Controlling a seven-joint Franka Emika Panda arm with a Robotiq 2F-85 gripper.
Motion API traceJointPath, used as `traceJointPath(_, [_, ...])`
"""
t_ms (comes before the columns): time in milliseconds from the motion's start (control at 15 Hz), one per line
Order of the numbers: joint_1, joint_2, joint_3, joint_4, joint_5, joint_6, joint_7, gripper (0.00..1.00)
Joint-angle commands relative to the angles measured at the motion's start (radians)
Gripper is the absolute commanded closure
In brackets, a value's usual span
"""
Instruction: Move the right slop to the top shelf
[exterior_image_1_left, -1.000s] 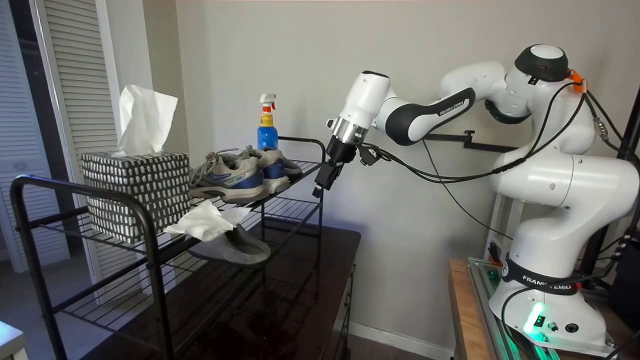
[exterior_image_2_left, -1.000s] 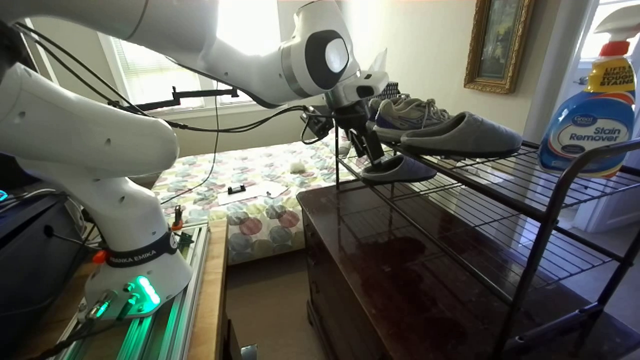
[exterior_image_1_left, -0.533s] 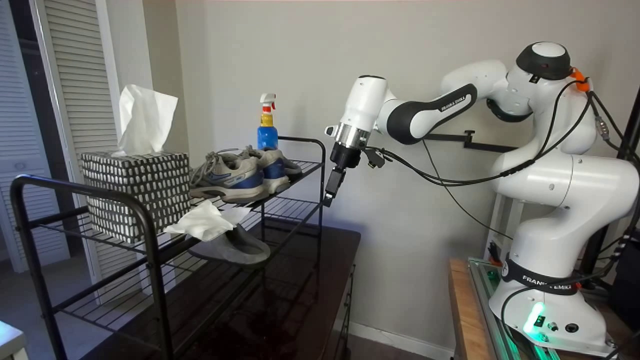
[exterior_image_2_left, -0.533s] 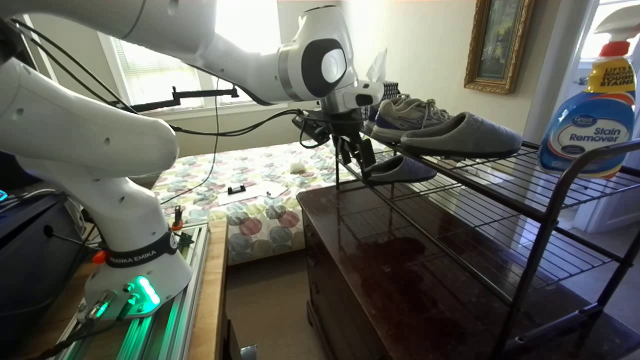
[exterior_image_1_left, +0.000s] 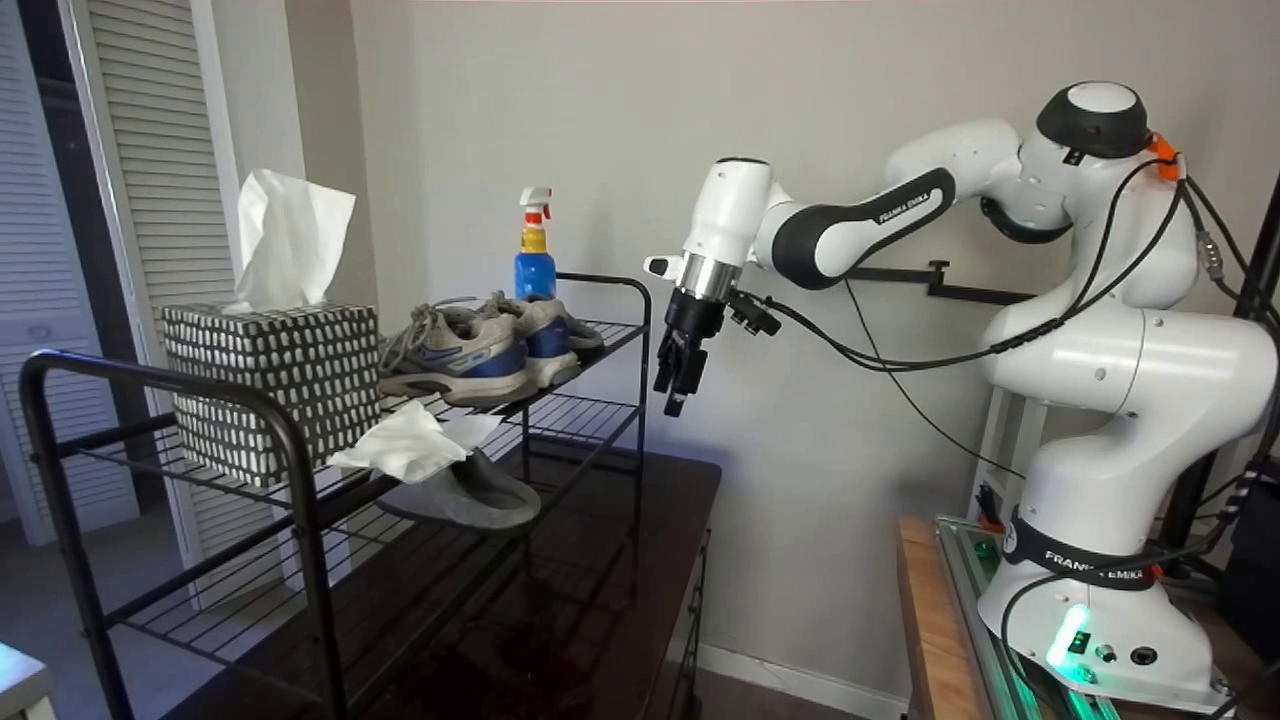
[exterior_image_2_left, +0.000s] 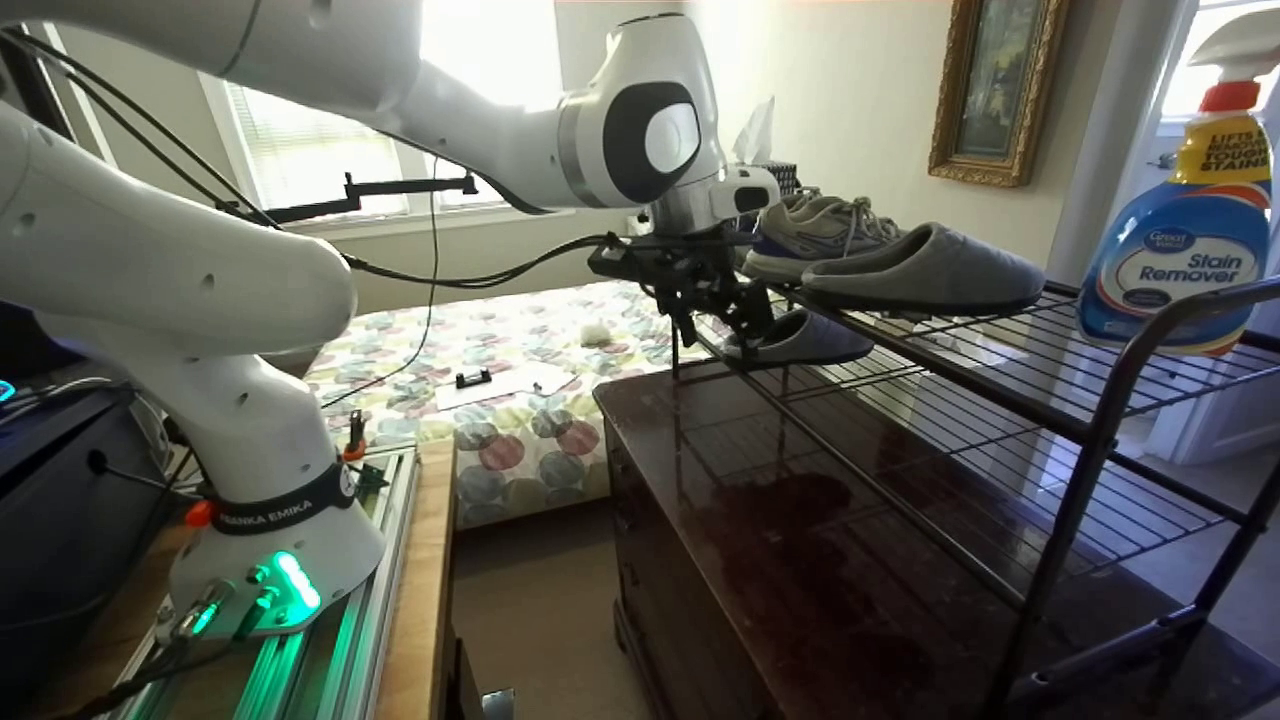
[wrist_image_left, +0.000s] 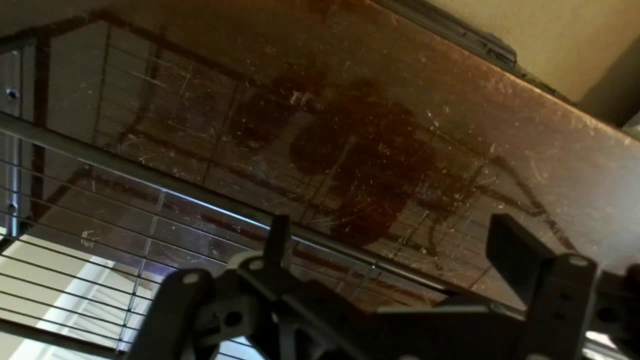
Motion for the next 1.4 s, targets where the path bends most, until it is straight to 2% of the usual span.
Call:
traceJointPath(0, [-0.009, -0.051, 0.003, 0.045, 0.054, -0.067, -0.24, 0.0])
traceJointPath(200, [-0.005, -0.054, 0.015, 0.095, 0.042, -0.128, -0.412, 0.0])
traceJointPath(333, [-0.001, -0.072, 0.025, 0.135, 0.028, -0.147, -0.461, 0.0])
traceJointPath(533, [0.009, -0.085, 0.028, 0.201, 0.024, -0.135, -0.487, 0.0])
traceJointPath(733, [0.039, -0.104, -0.002, 0.271, 0.041, -0.112, -0.455, 0.0])
traceJointPath(800, [-0.002, -0.083, 0.023, 0.215, 0.034, -0.101, -0.473, 0.0])
traceJointPath(1133, [0.015, -0.097, 0.008, 0.251, 0.039, -0.097, -0.473, 0.0])
traceJointPath(1333, [0.005, -0.068, 0.003, 0.254, -0.017, -0.054, -0.615, 0.0])
